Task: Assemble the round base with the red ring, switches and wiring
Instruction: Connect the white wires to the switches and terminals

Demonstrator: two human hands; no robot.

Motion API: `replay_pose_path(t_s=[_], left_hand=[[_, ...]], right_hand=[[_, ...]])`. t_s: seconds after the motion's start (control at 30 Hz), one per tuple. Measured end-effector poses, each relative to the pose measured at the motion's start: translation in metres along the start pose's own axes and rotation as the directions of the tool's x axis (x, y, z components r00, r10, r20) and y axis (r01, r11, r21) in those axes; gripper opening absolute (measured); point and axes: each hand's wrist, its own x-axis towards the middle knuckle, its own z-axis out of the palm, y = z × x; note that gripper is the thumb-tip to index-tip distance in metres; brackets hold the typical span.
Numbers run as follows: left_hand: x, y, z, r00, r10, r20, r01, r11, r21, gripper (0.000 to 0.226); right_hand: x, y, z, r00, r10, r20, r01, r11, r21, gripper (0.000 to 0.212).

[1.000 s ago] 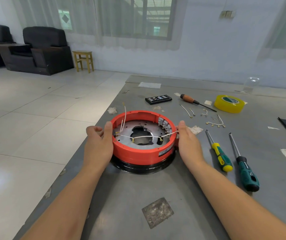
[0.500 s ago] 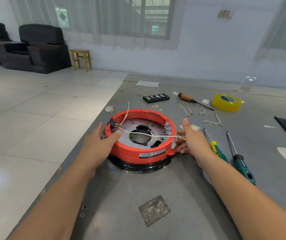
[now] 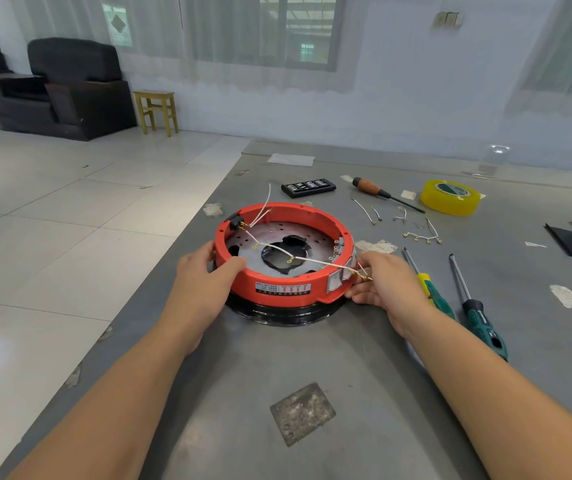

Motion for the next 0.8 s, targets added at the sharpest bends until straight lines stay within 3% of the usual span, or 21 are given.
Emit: replay_pose_path(t_s=[0.13,0.27,0.33,0.47,0.6,0.63,0.73,0.8], left_hand=[[0.006,-0.005,-0.004,0.998,0.012,-0.062,-0.013,1.0,-0.024,0.045],[0.012,-0.014,-0.007,0.986,0.016,-0.168,-0.023,0.999,-0.043,0.023],[0.013,-0.015,-0.008,0.985,0.026,-0.168,-0.035,0.998,-0.049,0.022],[0.009,-0.008,-0.009,0.973,0.087,-0.214,-0.078,0.996,0.049,0.027],[-0.001,-0.001,-0.002,0.992,0.117,-0.053,-0.112,0.991,0.074,0.023],[-0.003,0.001,0.001,0.994,0.109,-0.028,-0.106,0.991,0.087,0.024],[-0.004,0.002,0.008,0.998,0.024,-0.059,-0.019,0.996,0.087,0.059],[-0.001,0.0,0.009,0.996,-0.003,-0.09,0.005,1.0,0.014,0.06]], right_hand=[[0.005,0.001,-0.005,0.999,0.017,-0.044,-0.013,0.996,0.088,0.039],[0.004,0.002,-0.007,0.999,-0.038,0.014,0.038,0.999,0.005,0.048],[0.001,0.002,-0.008,0.994,-0.086,0.066,0.088,0.996,-0.03,0.052],[-0.003,0.004,-0.007,0.988,-0.136,0.07,0.14,0.989,-0.052,0.044],[-0.006,0.008,-0.002,0.974,-0.225,0.015,0.225,0.963,-0.152,0.045],[-0.006,0.009,-0.002,0.971,-0.24,0.009,0.238,0.957,-0.163,0.046],[-0.008,0.009,-0.002,0.964,-0.266,-0.001,0.262,0.952,-0.157,0.05],[-0.009,0.006,-0.004,0.967,-0.255,0.014,0.254,0.956,-0.145,0.051]])
